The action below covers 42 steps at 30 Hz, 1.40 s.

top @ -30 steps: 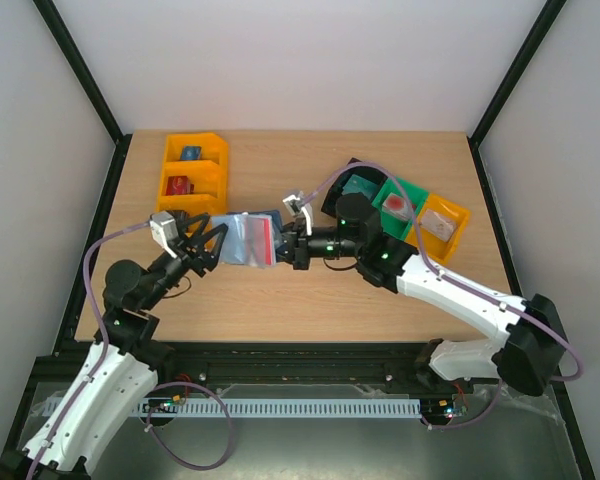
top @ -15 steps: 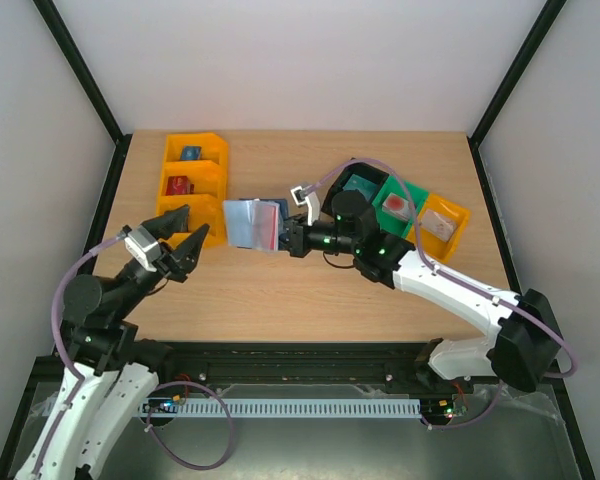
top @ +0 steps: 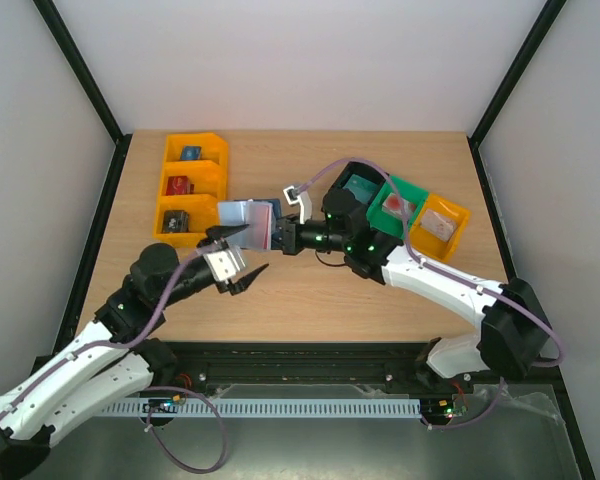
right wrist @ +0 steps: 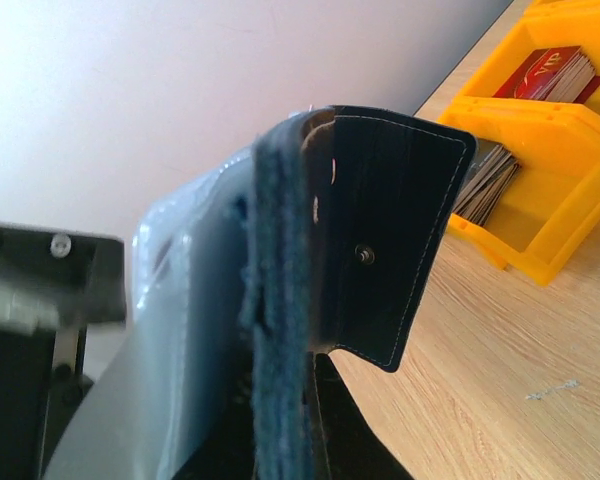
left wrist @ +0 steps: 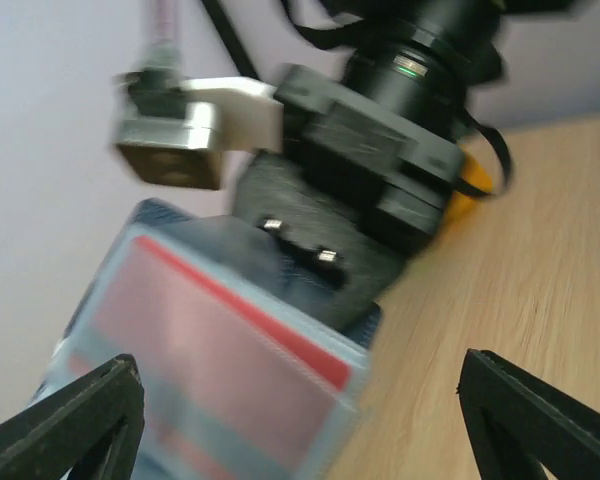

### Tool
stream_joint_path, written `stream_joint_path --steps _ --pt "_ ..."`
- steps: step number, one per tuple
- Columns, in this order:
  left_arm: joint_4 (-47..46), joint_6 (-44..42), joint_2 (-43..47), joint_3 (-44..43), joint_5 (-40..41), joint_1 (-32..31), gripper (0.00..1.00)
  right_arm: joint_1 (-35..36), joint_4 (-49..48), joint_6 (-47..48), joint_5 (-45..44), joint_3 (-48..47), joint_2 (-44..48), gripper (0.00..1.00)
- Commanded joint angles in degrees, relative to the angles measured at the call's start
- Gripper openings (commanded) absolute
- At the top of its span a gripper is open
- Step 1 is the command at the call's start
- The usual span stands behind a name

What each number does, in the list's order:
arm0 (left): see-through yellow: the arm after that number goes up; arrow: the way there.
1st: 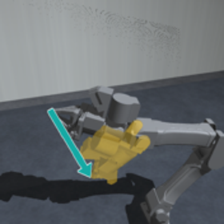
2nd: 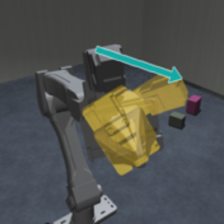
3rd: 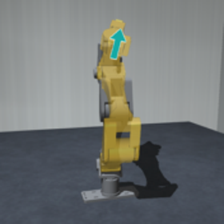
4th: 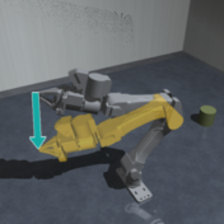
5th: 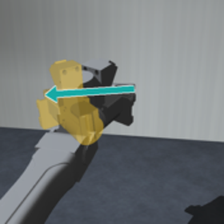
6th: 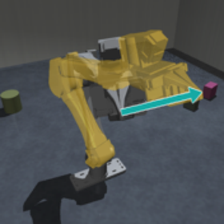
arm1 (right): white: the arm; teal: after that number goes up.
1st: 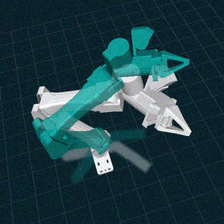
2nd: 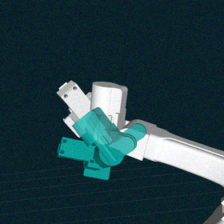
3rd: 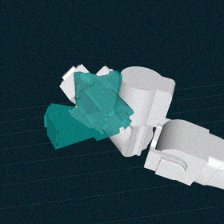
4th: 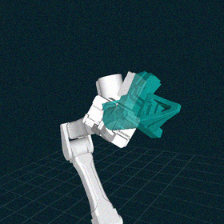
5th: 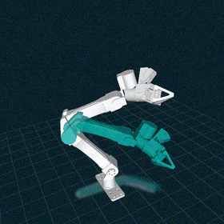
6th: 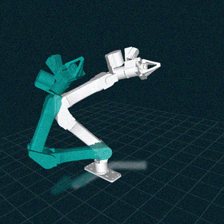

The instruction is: Take the credit cards out of the card holder

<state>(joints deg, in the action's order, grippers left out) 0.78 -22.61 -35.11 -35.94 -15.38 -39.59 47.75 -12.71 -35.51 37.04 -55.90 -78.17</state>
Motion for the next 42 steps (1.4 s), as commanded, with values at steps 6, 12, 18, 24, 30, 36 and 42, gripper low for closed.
stream_joint_path --steps 6,12,18,24,30,36,42 --pt "-0.06 -26.27 -0.46 1.92 10.8 -5.13 0.85 0.28 -1.57 0.68 3.1 -4.5 -1.7 0.02" --pt "-0.47 -20.67 0.06 2.67 11.17 -5.05 0.87 -0.57 -1.36 2.05 5.4 -5.45 -1.49 0.02" --pt "-3.29 -10.33 -0.27 2.83 10.64 -2.33 0.88 -1.58 0.25 3.19 7.78 -7.18 -1.89 0.02" --pt "-4.0 -3.48 0.48 3.07 9.5 2.7 0.88 -1.64 1.06 3.96 8.47 -6.55 -1.11 0.02" --pt "-4.15 5.13 1.35 2.84 8.18 5.37 0.87 -2.0 0.54 3.76 8.08 -6.4 -1.01 0.02" --pt "-3.64 10.41 2.84 2.74 6.95 6.37 0.85 -2.07 -1.39 2.74 9.24 -5.97 -2.03 0.02" --pt "-4.05 12.21 3.04 4.01 -0.25 6.74 0.67 -2.1 -4.66 1.7 12.09 -5.75 -2.24 0.02"
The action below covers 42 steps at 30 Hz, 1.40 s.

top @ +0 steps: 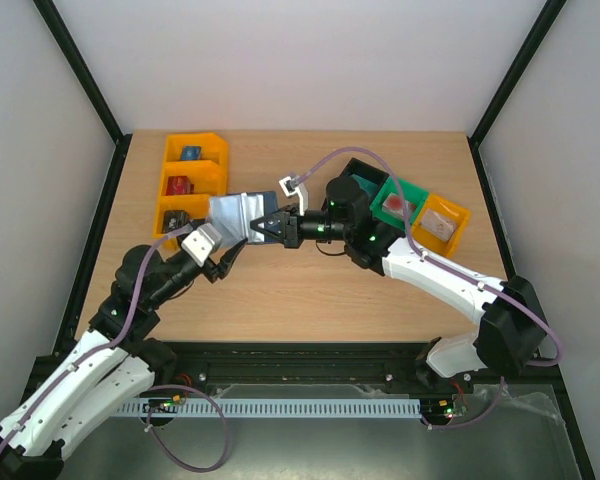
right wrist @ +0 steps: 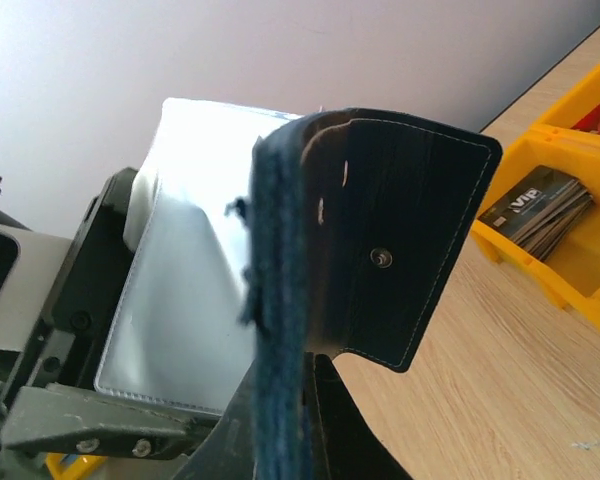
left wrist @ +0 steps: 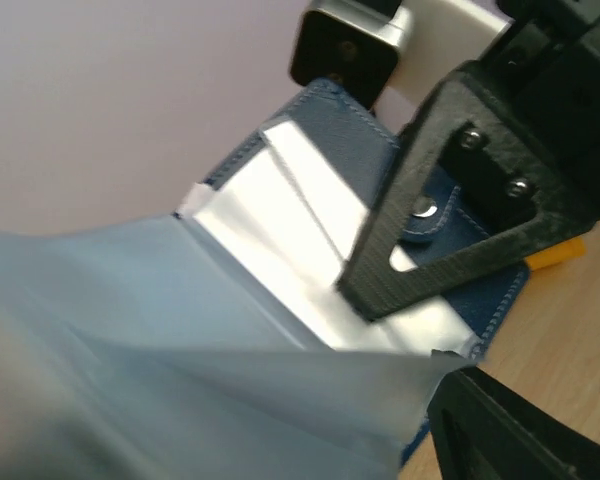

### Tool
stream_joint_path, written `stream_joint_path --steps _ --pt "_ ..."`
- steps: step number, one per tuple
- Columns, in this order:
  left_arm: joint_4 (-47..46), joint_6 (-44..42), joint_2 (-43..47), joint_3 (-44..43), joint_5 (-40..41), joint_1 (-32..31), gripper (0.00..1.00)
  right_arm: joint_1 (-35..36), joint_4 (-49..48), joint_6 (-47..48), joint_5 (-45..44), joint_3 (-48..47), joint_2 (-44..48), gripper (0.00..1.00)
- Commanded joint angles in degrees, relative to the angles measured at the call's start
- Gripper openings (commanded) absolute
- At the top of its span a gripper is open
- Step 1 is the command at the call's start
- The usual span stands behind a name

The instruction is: Take the credit cards out of the card holder

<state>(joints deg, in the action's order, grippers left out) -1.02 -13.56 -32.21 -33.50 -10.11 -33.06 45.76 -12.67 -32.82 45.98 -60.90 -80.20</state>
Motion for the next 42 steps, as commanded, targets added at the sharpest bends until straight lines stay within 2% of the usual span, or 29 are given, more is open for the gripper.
stream_joint_path --steps 1,4,7,9,12,14,16,19,21,24,27,29,32,34,37,40,42 --pt "-2.64 3.84 -0.09 1.71 -7.02 0.19 0.64 -0.14 -5.58 -1.28 4.13 -0.72 -0.15 0.02" --pt "-3.72 5.81 -0.44 1.85 -11.37 0.24 0.51 -0.09 -8.99 -2.62 6.2 -0.32 -0.28 0.02" --pt "-4.34 7.28 -0.12 1.94 -15.14 0.23 0.49 -0.05 -9.97 -3.06 6.3 -0.15 -0.93 0.02" --pt "-4.43 7.4 0.16 1.66 -18.76 0.21 0.53 -0.05 -10.95 -3.21 6.1 0.53 -1.09 0.02" --pt "-5.5 5.43 1.3 1.41 -25.82 -0.01 0.69 -0.13 -14.15 -3.31 5.88 1.99 -1.02 0.02" --pt "-7.11 4.39 1.77 1.23 -26.87 -0.74 0.74 -0.06 -14.73 -3.35 5.64 2.29 -1.01 0.02" --pt "-7.7 3.69 1.65 0.79 -24.9 -0.88 0.76 -0.1 -14.8 -3.38 5.61 2.38 -0.86 0.02" --pt "-6.95 4.74 1.52 0.66 -16.45 -0.69 0.75 -0.06 -15.11 -3.33 5.63 2.93 0.1 0.02" --pt "-5.43 5.85 2.14 0.22 -15.6 0.05 0.74 -0.07 -15.3 -3.06 5.64 3.67 1.06 0.02" --pt "-2.59 6.73 3.28 -1.4 -20.83 1.2 0.74 -0.23 -15.3 -1.81 5.68 4.42 1.99 0.02" --pt "-0.28 3.59 4.59 -3.56 -31.28 2.02 0.76 -0.53 -15.27 -1.3 6.62 4.07 2.26 0.02" --pt "-1.62 7.79 5.28 -4.88 -30.4 3.13 0.79 -0.55 -14.89 -0.86 7.3 3.76 2.54 0.02" --pt "-3.32 18.57 5.49 -5.87 -19.28 6.94 0.86 -0.52 -12.22 1.13 7.31 3.3 3.21 0.02" --pt "-2.12 25.11 4.57 -5.46 -14.61 11.06 0.92 -0.54 -11.52 1.78 7.42 3.18 3.62 0.02" --pt "-1.84 34.47 1.44 -3.41 -16.06 14.26 0.99 -0.57 -11.48 1.58 7.72 2.62 3.63 0.02" --pt "-7.86 38.22 -1.17 -0.36 -21.04 14.25 0.99 -0.41 -9.02 1.66 6.57 0.86 2.01 0.02" --pt "-10.35 38.93 -2.39 0.0 -21.17 14.16 1.0 0.03 -7.07 2.33 5.68 -0.62 0.69 0.02"
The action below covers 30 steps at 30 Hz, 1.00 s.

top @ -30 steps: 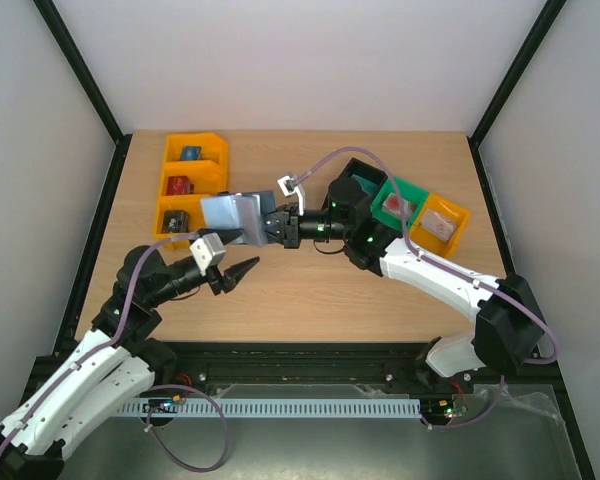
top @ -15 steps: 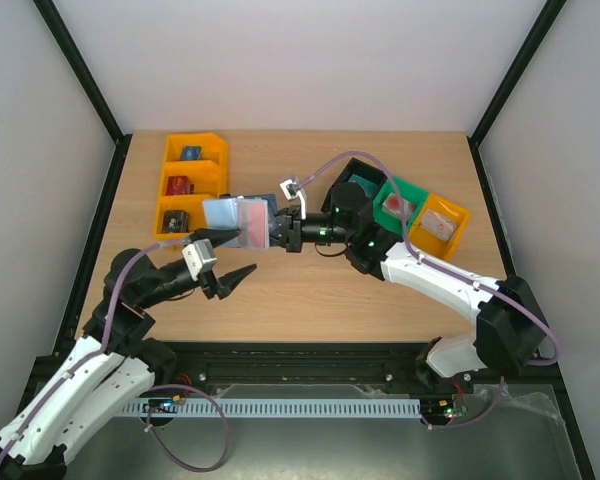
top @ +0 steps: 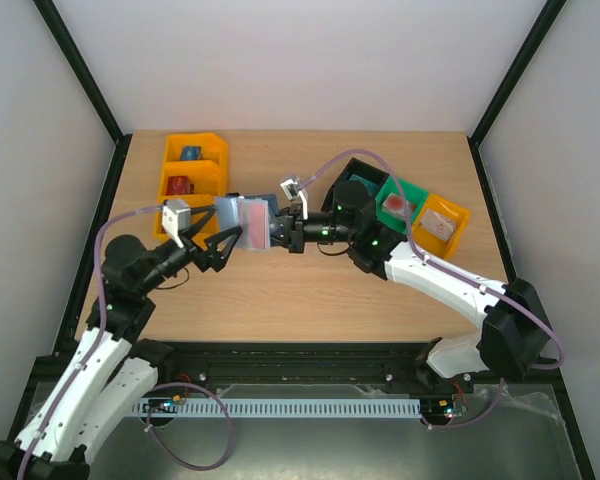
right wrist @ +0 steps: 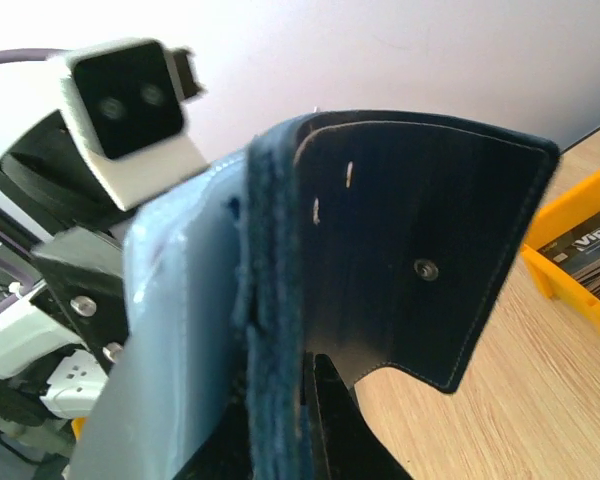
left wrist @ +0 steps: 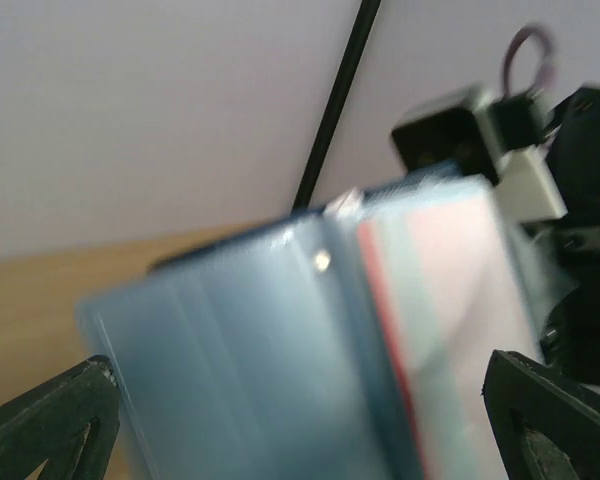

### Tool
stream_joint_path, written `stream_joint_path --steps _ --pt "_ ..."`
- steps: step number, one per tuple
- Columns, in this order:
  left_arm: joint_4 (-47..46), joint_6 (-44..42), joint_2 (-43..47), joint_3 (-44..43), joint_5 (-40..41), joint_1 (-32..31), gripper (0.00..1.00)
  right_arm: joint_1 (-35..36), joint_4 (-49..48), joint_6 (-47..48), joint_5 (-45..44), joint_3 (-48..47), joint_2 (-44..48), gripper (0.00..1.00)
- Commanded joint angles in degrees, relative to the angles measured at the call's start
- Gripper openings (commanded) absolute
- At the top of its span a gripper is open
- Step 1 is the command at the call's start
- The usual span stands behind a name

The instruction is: Take the credit cards out of the card holder

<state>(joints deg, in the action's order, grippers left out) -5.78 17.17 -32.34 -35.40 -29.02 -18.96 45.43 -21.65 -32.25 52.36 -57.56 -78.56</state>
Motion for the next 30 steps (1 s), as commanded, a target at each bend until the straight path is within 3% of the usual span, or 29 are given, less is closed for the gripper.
stream_joint_path --steps 1,11,14,17,19,21,24,25,28,30 --pt "-6.12 7.71 -2.67 1.93 -2.01 0.06 1.0 0.68 2.88 2.35 -1.36 -4.51 -1.59 0.02" --pt "-8.89 2.88 -3.75 3.97 -10.15 -4.12 0.99 3.61 1.19 3.29 0.2 -6.45 -4.88 0.02" --pt "-7.59 2.74 -3.17 4.17 -10.9 -4.01 0.8 3.61 -1.76 2.48 1.7 -5.44 -4.27 0.02" --pt "-6.29 2.59 -2.21 4.14 -11.52 -3.27 0.36 3.4 -2.24 2.81 1.8 -4.6 -3.11 0.02" --pt "-4.92 3.07 -1.66 3.94 -11.02 -2.76 0.18 2.83 -0.82 3.55 1.79 -4.13 -2.23 0.02" --pt "-3.74 3.13 -1.15 3.8 -10.54 -2.3 0.05 2.08 0.25 4.0 1.61 -3.46 -1.43 0.02" --pt "-3.44 3.17 -0.7 3.76 -10.87 -1.97 0.02 1.6 1.95 4.82 1.93 -2.83 -0.35 0.04" --pt "-3.7 3.47 -0.71 3.8 -11.35 -1.88 0.02 1.42 2.97 5.5 1.89 -2.77 0.17 0.08" --pt "-4.91 4.44 -0.43 3.86 -13.11 -1.78 0.02 0.32 7.97 9.48 1.28 -2.31 2.38 0.4" --pt "-5.88 4.79 -0.12 3.94 -13.97 -1.78 0.02 -1.39 11.67 12.51 0.36 -1.22 4.88 0.54"
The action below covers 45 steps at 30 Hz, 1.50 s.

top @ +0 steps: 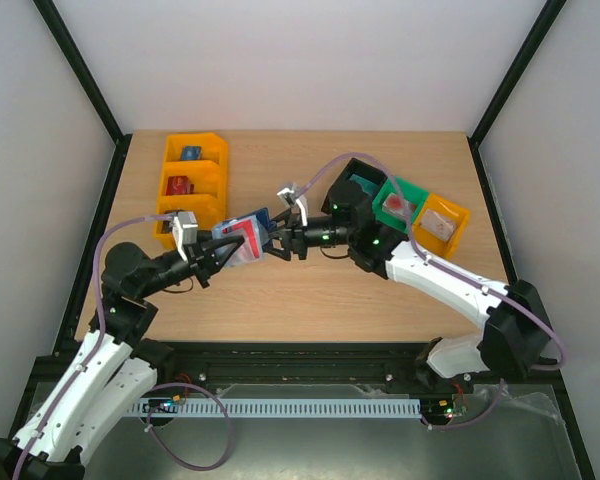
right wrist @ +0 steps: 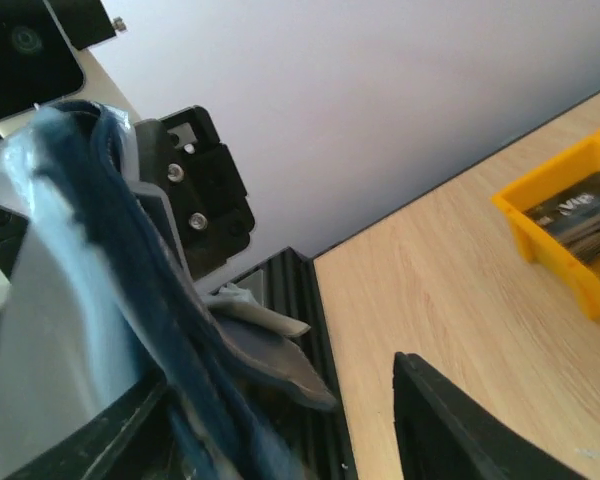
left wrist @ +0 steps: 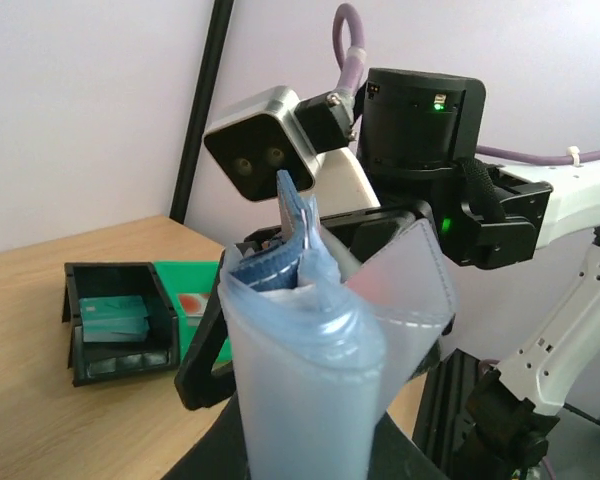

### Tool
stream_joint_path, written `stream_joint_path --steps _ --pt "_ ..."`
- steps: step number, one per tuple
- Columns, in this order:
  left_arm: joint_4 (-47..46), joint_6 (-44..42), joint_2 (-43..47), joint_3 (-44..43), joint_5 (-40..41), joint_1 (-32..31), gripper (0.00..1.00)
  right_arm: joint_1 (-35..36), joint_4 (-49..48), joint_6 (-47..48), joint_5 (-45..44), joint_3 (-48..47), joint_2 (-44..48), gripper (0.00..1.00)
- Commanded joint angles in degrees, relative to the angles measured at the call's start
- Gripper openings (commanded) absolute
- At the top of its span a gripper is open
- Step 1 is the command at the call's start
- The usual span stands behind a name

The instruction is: Take the credit cards out of the card holder

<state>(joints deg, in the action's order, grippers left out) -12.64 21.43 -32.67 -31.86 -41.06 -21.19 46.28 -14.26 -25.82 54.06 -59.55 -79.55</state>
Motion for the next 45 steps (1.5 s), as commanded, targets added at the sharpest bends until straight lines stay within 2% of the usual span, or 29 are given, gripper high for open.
stream_joint_path --steps 1,3,6,8,12,16,17,21,25,30,37,45 --pt "0.82 0.45 0.3 0.47 -2.04 0.45 0.02 -3.47 5.34 6.94 -1.58 1.62 7.34 0.58" --pt "0.74 0.03 0.54 0.53 -2.22 0.5 0.02 -6.5 5.23 7.49 0.66 3.4 9.96 0.65" --pt "0.67 -1.36 0.91 0.78 -2.62 0.54 0.02 -7.34 4.96 8.48 5.74 3.28 11.67 0.76" --pt "0.57 -2.0 0.96 0.79 -3.0 0.54 0.02 -7.26 1.0 5.3 6.86 3.38 11.23 0.76" --pt "-0.51 -1.81 0.86 1.09 -3.85 0.49 0.02 -5.55 -6.9 -0.25 2.59 3.15 8.2 0.73" --pt "-1.5 -1.33 0.82 1.56 -4.47 0.54 0.02 -2.39 -9.84 -0.23 1.35 1.56 5.46 0.73" --pt "-1.91 -1.12 0.73 1.68 -4.71 0.47 0.02 -1.9 -8.83 0.52 0.37 0.93 4.83 0.71" --pt "-2.92 -0.52 1.17 1.73 -6.66 0.52 0.02 -1.74 -3.95 3.58 -0.09 -0.45 3.33 0.44" --pt "-3.38 -0.8 1.79 1.88 -9.05 0.53 0.02 -1.82 -2.87 4.86 0.03 0.88 4.3 0.26" --pt "-4.43 -1.01 1.89 2.0 -10.85 0.53 0.02 -2.07 1.2 7.98 -1.34 1.22 6.11 0.25" --pt "-5.01 -1.91 1.85 2.19 -12.11 0.54 0.02 -2.16 7.02 12.12 -5.16 0.66 7.94 0.3" --pt "-6.35 -1.75 1.44 2.26 -12.95 0.54 0.02 -0.9 7.31 10.93 -6.95 -0.81 5.54 0.29"
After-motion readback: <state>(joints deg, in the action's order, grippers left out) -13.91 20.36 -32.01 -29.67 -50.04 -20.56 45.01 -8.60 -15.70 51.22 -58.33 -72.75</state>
